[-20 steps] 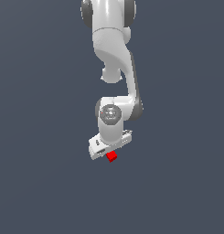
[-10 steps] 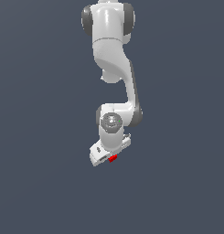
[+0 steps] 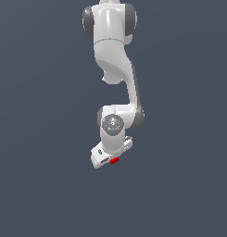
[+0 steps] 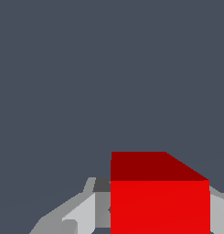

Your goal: Pick up the red cube and move it to a goal position.

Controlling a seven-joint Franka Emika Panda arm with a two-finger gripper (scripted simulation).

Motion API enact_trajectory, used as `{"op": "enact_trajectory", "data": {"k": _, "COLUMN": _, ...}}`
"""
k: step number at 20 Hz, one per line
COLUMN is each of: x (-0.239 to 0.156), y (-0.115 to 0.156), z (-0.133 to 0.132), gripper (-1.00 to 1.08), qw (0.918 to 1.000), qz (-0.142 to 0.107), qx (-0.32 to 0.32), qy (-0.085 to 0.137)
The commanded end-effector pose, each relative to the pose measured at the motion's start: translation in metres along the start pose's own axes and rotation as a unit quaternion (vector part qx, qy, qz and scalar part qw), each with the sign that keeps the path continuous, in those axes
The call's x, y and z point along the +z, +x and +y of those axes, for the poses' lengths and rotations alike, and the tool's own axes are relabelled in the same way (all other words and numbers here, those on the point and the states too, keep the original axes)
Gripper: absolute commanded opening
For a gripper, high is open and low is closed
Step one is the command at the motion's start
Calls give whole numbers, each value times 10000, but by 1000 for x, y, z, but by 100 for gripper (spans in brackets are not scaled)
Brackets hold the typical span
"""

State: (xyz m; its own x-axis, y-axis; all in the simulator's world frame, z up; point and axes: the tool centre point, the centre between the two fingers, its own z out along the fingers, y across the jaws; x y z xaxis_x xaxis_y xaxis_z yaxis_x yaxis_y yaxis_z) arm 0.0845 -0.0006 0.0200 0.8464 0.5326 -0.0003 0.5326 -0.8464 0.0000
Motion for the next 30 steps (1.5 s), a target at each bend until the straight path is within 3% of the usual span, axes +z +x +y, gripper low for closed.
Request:
{"op": "enact_trajectory", "data": {"k": 1, "x": 0, "y": 0, "z": 0, "gripper": -100, "qw": 10000, "qz": 1, "qx": -1, "qy": 0}}
{"op": "enact_trajectory", "data": {"k": 8, "x": -9, "y": -1, "z": -2, "gripper": -100, "qw": 10000, "qz": 1, "qx": -1, "qy": 0}}
{"op": "enact_trajectory", "data": {"k": 15, "x": -45, "y": -3, "z": -10, "gripper": -100, "qw": 10000, "qz": -2, "qx": -2, "qy": -2}}
{"op": "enact_trajectory", "data": {"k": 30, "x": -205, "y": -11, "z": -45, "gripper": -100, "qw": 10000, "qz": -3, "qx": -6, "qy": -5}}
